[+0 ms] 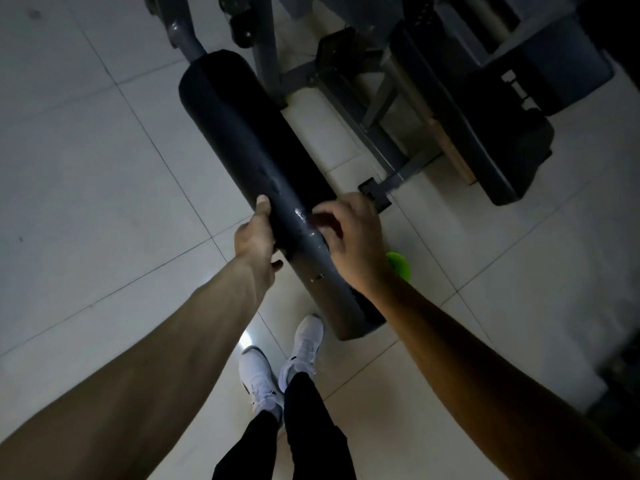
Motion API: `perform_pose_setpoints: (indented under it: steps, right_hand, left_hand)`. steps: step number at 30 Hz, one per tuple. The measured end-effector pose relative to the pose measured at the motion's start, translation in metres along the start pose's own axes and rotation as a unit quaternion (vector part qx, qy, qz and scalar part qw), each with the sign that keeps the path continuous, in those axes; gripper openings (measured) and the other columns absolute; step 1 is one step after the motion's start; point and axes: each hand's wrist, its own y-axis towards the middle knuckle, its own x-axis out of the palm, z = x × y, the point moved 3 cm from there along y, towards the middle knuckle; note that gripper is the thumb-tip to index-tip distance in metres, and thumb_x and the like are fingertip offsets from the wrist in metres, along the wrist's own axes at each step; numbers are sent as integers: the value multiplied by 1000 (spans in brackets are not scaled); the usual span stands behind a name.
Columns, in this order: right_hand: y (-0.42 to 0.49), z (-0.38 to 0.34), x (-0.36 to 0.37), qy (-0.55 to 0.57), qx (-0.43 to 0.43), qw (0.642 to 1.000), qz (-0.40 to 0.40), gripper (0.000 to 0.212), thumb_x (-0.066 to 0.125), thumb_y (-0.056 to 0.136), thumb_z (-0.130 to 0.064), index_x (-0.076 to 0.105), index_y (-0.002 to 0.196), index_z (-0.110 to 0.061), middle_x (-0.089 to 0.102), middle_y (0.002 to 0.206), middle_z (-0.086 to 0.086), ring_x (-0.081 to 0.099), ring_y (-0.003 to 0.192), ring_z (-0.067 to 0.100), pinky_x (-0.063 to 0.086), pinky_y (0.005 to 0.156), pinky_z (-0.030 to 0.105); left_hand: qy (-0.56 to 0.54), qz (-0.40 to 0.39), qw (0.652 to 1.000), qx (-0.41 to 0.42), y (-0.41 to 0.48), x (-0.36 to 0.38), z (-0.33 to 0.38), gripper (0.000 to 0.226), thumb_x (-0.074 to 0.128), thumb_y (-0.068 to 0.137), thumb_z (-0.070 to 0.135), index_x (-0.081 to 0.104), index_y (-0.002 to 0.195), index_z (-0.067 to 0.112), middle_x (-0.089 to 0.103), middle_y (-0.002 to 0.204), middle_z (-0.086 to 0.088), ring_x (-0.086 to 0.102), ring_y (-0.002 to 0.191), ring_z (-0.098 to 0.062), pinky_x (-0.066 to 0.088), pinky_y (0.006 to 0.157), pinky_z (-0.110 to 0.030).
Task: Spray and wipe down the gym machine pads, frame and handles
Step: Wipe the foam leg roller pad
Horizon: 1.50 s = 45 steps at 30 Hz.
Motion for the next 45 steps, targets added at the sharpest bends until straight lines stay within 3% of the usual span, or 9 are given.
perform_pose_setpoints:
  steps: [4,11,16,21,27,31,34,39,45]
  right_hand:
    - [-47,14,-18,24,-57,997,-38,25,73,91,-17,70,116,-15,53,121,8,50,110,22,53,83,42]
    - [43,-8,17,49,-48,998,-14,25,66,92,-26,69,115,-16,54,119,7,53,109,23,54,86,40]
    - [136,-34,41,71,-35,996,-29,25,63,95,-26,67,120,-23,52,123,5,49,114,22,52,94,41]
    - [225,-48,58,102,57,993,-25,25,63,99,-19,65,123,-25,51,128,6,48,121,24,46,105,45]
    - [137,-25,28,100,-65,989,-82,25,62,98,-24,65,123,-24,47,130,-3,48,120,15,50,100,33]
    - [141,-19,37,132,-15,988,-80,27,66,97,-15,64,122,-24,45,130,-4,48,121,15,51,101,31]
    - [206,-37,57,139,5,988,-61,26,66,96,-17,65,121,-26,48,129,1,50,121,22,50,101,36]
    - [311,-68,89,157,63,984,-46,14,62,99,-24,65,113,-29,58,123,6,61,109,25,57,96,44]
    - [241,-58,59,94,-53,988,-114,25,64,96,-14,68,119,-23,52,128,9,48,120,24,42,99,31]
  left_hand:
    - [-5,-2,1000,27,17,-6,44,48,55,97,64,60,124,24,67,117,2,61,117,-28,49,102,-53]
    - [8,-14,999,47,43,-7,87,67,55,94,68,51,141,20,61,135,-3,57,126,-33,45,108,-59]
    - [-6,-8,999,39,45,-5,88,60,61,94,61,53,137,20,64,127,-3,61,114,-27,56,86,-46]
    - [2,22,997,68,46,-2,87,57,72,92,48,52,135,17,68,122,0,64,93,-10,49,65,-28]
    - [-8,-11,1000,28,57,-17,92,101,74,65,78,46,148,26,60,139,3,57,123,-26,51,98,-54]
    - [-32,-32,999,23,57,-12,96,59,70,89,60,55,136,29,66,124,5,60,117,-24,54,91,-48]
    - [-42,-10,999,26,59,-10,95,53,74,88,56,58,130,30,70,121,5,65,111,-21,56,89,-46]
    - [-56,11,997,50,61,-2,95,49,72,91,53,58,130,27,70,120,5,66,90,-10,48,63,-28]
    - [-80,10,995,64,61,-2,97,47,71,93,48,58,130,22,70,121,1,64,86,-7,47,61,-25]
